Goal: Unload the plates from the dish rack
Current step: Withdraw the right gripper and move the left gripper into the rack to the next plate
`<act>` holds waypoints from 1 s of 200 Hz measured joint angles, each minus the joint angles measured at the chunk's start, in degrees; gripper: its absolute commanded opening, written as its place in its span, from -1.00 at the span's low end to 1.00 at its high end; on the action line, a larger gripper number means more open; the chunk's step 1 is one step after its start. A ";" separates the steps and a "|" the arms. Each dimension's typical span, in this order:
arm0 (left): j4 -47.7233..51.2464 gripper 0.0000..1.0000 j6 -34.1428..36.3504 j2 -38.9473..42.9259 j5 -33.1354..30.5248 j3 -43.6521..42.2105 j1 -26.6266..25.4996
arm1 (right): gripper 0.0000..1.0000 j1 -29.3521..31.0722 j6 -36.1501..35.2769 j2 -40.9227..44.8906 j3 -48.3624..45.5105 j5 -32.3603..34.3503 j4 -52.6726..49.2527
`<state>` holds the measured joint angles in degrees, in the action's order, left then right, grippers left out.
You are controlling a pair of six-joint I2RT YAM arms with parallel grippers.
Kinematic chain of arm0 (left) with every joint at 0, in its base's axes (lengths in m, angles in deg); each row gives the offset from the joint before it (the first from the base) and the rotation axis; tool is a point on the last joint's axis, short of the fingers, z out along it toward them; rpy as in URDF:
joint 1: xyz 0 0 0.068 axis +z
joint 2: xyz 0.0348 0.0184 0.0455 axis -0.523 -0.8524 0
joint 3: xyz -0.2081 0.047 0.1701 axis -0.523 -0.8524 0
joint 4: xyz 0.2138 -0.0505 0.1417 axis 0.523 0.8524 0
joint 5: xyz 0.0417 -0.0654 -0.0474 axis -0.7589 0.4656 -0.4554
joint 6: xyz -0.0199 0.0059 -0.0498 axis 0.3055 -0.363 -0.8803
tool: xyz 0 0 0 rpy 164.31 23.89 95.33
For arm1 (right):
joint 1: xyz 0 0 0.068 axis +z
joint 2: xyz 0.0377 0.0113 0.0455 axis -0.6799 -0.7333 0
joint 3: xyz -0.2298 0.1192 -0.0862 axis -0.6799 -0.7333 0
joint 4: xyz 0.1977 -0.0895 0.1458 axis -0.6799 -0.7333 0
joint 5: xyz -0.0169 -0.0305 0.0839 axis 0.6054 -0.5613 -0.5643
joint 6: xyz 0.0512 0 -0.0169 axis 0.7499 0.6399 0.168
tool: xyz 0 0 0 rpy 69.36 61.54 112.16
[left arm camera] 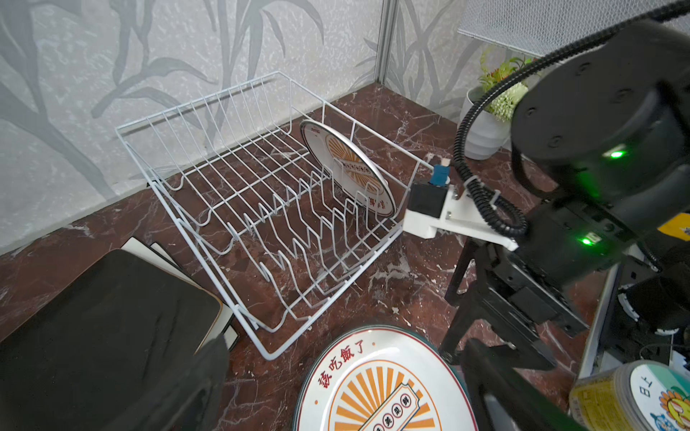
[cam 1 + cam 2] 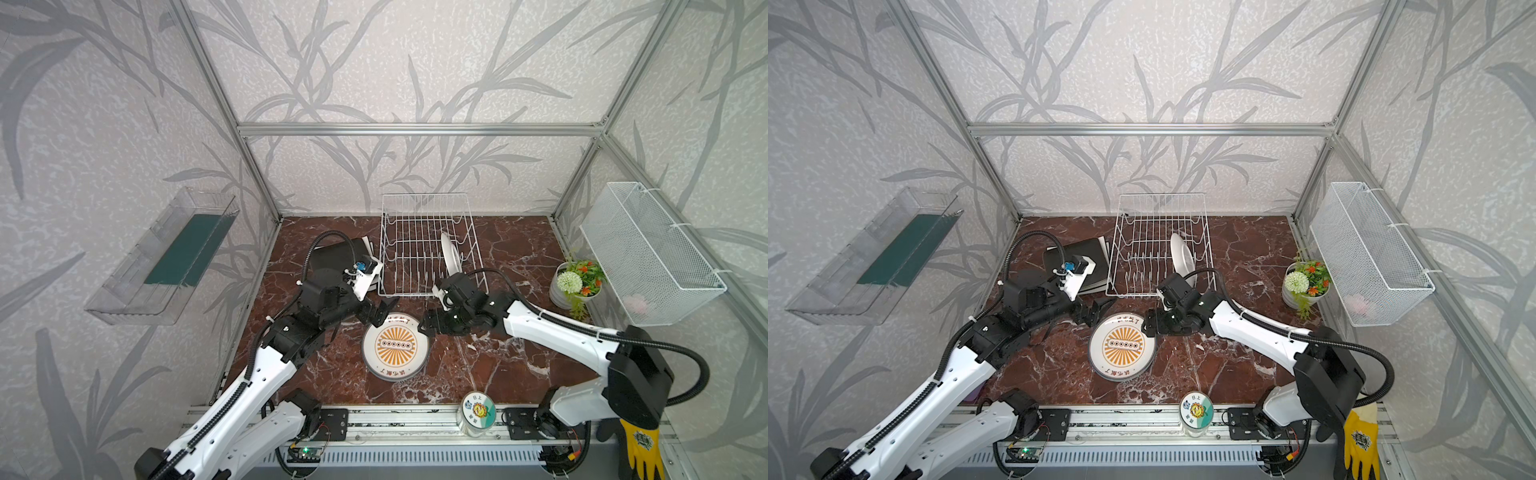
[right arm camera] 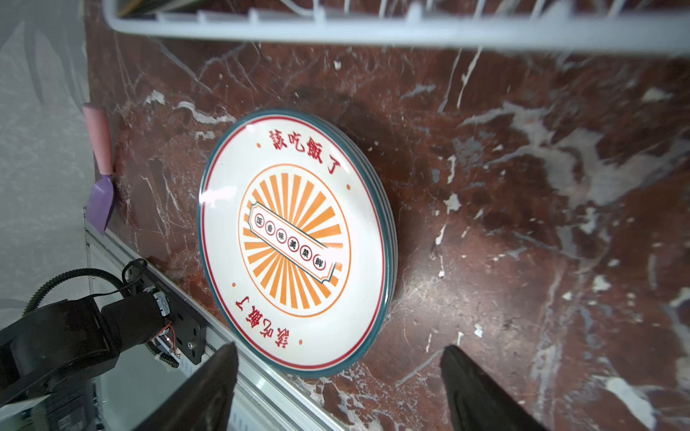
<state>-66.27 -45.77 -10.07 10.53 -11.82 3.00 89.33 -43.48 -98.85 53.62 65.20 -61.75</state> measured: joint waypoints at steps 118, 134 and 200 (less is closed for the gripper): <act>1.46 0.99 -14.25 -23.56 1.99 23.74 0.07 | 0.98 -13.18 -17.66 22.56 -3.21 21.81 -1.49; 2.10 0.99 -16.81 -28.74 2.80 27.50 0.07 | 0.98 -15.37 -18.80 22.97 -3.21 22.69 -1.64; 4.57 0.87 -26.23 -46.29 8.00 37.31 0.04 | 0.98 -20.22 -20.22 25.31 -4.04 23.47 -2.34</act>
<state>-61.70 -72.00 -56.36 18.53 25.49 3.04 69.12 -63.69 -73.54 49.58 88.67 -64.08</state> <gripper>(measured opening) 0.951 0.990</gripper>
